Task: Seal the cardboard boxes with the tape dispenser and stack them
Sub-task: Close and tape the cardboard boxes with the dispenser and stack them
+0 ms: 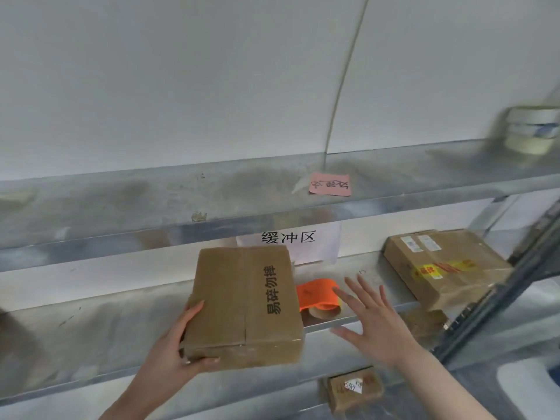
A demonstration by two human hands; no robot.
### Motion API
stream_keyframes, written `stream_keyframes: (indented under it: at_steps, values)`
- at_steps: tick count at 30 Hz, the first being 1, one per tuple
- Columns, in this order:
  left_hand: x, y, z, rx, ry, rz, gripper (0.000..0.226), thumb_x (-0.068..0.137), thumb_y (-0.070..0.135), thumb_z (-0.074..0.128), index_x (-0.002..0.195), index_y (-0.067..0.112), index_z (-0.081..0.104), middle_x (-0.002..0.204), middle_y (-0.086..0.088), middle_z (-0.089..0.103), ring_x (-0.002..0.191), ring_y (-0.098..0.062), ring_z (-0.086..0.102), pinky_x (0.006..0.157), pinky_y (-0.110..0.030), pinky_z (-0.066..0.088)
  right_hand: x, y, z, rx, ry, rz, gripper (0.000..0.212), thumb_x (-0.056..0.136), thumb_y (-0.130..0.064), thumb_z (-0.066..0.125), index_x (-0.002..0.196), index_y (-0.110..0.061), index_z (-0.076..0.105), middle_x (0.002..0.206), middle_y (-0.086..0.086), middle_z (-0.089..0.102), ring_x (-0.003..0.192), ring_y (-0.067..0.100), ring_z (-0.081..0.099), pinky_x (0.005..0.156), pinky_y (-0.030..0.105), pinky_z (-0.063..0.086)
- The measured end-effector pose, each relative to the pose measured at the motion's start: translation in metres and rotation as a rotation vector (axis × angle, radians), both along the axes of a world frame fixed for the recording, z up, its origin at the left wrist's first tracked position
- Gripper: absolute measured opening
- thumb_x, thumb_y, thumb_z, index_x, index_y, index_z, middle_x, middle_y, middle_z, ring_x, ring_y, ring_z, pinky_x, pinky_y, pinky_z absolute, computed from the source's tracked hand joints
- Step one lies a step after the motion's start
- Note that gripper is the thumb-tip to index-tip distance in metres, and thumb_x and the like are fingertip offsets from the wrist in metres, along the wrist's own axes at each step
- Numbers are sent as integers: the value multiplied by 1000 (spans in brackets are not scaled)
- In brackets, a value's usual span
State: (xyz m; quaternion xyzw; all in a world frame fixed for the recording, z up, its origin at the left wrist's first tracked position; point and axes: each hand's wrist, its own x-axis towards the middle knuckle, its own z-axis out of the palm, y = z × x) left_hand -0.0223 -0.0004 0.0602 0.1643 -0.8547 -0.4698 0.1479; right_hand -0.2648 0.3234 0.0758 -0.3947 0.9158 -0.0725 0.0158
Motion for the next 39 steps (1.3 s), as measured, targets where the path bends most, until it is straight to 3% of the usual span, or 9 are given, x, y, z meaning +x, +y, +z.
stream_keyframes:
  at_steps: [5,8,12,17,21,26,33,36,39]
  values:
    - [-37,56,35,42,30,-110,101,53,35,93,133,57,35,145,20,40,122,5,49,96,-19,47,-25,70,32,-31,57,-64,80,76,-87,-1,148,-53,11,161,-15,-3,148,11,-17,118,47,-13]
    - [-64,101,39,76,21,-119,99,52,42,91,133,57,36,136,25,46,117,4,53,95,-24,48,-42,123,43,-26,69,-107,74,81,-83,5,147,-52,14,161,-14,5,149,12,-10,119,47,-10]
    - [-101,169,35,87,34,-126,95,55,37,90,129,61,37,133,27,48,113,6,54,90,-16,47,-69,192,51,6,53,-127,68,86,-77,18,148,-49,18,162,-12,6,150,14,-6,119,46,-10]
    - [-156,242,33,67,-29,-95,101,53,57,86,135,60,28,141,19,42,121,0,50,102,-34,45,-111,262,56,34,34,-89,66,86,-79,28,146,-56,12,160,-17,-1,150,15,-4,119,49,-5]
    - [-212,295,46,23,3,-84,98,59,39,89,136,52,32,127,25,48,112,22,43,96,-12,41,-152,302,57,4,7,-107,64,80,-84,26,133,-71,-7,162,-11,8,151,16,1,120,52,2]
    - [-280,336,46,16,-26,-142,100,57,44,89,137,54,30,136,18,50,118,6,51,106,-29,42,-200,332,50,-90,-105,-161,85,74,-88,23,149,-49,15,161,-11,18,149,15,11,120,46,5]
    - [-370,363,37,12,-34,-175,107,54,53,87,139,56,22,151,10,35,128,-3,46,109,-36,41,-260,329,45,-282,-372,-90,98,68,-74,66,144,-60,6,154,-21,23,141,10,28,115,42,31]
    - [-401,367,32,17,-24,-181,108,53,56,86,140,56,22,152,10,35,129,-3,45,110,-36,40,-286,319,49,-330,-314,-98,95,69,-76,64,146,-55,13,154,-19,22,141,5,22,119,43,23]
    - [-418,376,28,26,-13,-191,107,57,53,85,144,49,22,151,12,36,129,-1,44,110,-34,40,-312,316,47,-217,-203,-94,92,65,-88,49,145,-58,13,159,-12,15,148,12,8,120,53,8]
